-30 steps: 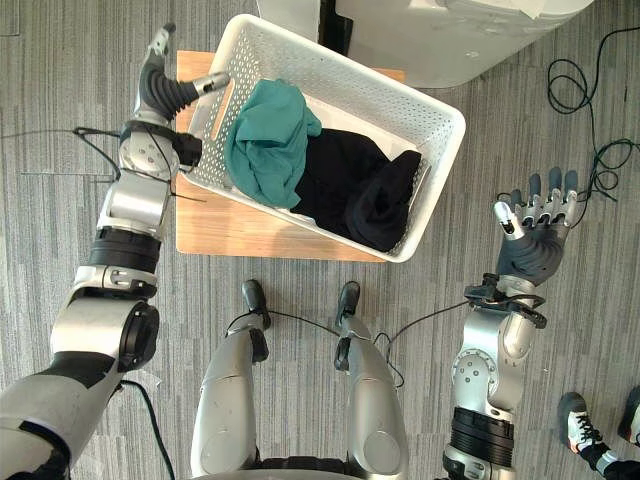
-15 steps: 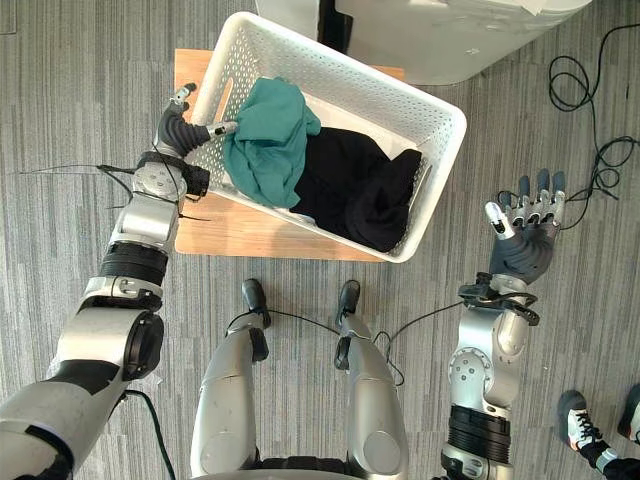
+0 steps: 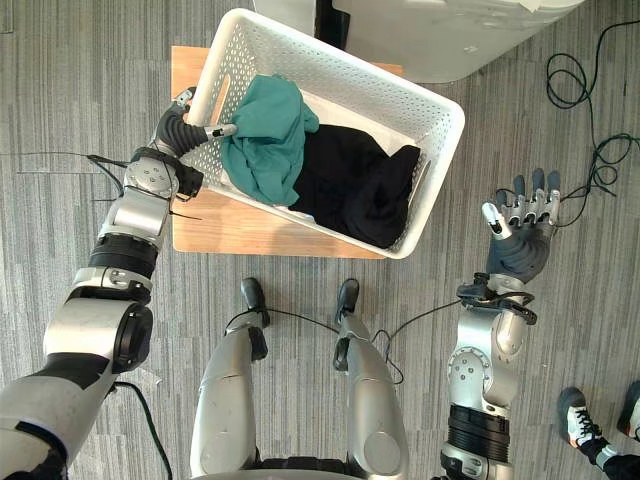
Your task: Pick up the laundry basket with both hands and put the clothes into the washing machine.
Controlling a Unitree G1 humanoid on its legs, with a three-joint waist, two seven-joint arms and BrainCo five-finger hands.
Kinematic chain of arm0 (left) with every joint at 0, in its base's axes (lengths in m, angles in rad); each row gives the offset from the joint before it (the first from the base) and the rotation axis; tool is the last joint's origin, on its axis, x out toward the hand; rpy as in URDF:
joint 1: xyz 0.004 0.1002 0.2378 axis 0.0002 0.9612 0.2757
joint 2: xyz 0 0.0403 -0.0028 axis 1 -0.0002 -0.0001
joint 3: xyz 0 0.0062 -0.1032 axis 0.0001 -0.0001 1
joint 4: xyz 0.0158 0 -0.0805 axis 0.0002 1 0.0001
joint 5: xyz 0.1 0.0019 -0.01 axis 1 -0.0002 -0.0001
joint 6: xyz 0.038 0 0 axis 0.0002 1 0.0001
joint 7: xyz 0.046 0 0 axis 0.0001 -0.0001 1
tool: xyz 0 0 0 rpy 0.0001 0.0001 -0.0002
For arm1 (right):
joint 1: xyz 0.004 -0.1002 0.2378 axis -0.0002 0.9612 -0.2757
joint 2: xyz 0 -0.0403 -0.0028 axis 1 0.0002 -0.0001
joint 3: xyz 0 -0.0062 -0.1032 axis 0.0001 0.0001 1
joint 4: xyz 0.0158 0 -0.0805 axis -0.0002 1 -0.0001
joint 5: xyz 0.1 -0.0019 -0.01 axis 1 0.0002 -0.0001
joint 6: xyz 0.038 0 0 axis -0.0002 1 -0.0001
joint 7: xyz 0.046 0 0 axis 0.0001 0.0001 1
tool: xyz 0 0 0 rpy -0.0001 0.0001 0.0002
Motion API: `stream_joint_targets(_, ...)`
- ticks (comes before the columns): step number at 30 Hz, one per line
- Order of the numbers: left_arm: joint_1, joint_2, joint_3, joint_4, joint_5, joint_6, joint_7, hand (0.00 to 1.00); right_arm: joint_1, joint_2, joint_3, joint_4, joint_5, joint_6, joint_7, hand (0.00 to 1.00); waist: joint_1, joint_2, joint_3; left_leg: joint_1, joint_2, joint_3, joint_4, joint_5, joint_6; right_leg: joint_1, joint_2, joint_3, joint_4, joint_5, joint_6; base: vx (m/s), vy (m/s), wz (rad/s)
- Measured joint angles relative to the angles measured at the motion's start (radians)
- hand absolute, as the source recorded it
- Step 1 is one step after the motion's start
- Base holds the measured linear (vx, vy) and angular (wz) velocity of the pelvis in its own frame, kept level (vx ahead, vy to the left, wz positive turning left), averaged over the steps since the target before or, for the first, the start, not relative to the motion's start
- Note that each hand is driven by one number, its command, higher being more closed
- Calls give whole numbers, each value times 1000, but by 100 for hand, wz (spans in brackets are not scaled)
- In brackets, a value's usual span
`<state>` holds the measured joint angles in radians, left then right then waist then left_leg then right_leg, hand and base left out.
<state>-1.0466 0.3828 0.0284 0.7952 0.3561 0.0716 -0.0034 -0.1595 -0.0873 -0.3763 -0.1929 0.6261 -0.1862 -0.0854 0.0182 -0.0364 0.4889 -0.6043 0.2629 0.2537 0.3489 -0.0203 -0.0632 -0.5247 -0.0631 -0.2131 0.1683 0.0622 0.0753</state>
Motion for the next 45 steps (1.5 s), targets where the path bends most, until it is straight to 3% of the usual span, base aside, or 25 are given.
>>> stream_joint_targets(2,-6,8,-2,-1,21,-6,-10,0,-1,0,-60,-43,-6,-2,-24,0,0,0,0,-11,2,0,4,0,0,-7,2,1,-5,7,-2,-4,-35,-5)
stream_joint_targets(5,-13,22,-25,-1,51,-4,-18,0,-1,-1,-197,-78,-96,-5,-133,0,-1,-2,-3,-17,6,-1,11,-1,1,-5,7,2,-18,17,-3,3,-21,-2)
stream_joint_targets(9,-13,25,-24,-2,53,8,-16,0,-4,-1,-235,-61,-156,0,-204,0,-3,-2,-3,-21,10,-1,17,-1,1,-7,10,2,-17,19,-6,4,-26,-2)
stream_joint_targets(17,-13,16,-38,-22,28,13,-11,0,-127,-2,-174,115,156,-1,-132,0,2,-2,-3,-30,8,-2,17,0,2,-17,8,-1,-14,21,-8,14,-22,0)
stream_joint_targets(29,-57,-38,-115,-12,-2,27,-16,0,-435,-88,-210,471,321,52,-125,0,24,-1,-4,-49,-18,-31,10,10,15,-19,-12,-28,-13,21,-8,15,-13,8)
stream_joint_targets(39,-89,-45,-157,21,-51,29,-17,0,-597,-147,-210,739,314,174,-74,0,28,-1,-4,-53,-26,-37,9,12,16,-17,-19,-34,-14,25,-3,6,-8,2)
stream_joint_targets(41,-127,-43,-183,63,-65,28,-18,0,-647,-200,-169,841,267,225,-22,0,28,1,-4,-63,-26,-45,13,14,16,-17,-18,-41,-19,30,-3,1,-28,6)
stream_joint_targets(45,-183,-41,-196,129,-70,28,-21,0,-750,-273,-69,982,137,282,41,0,25,1,-4,-75,-26,-55,17,21,21,-13,-14,-50,-39,47,-4,-11,-21,4)
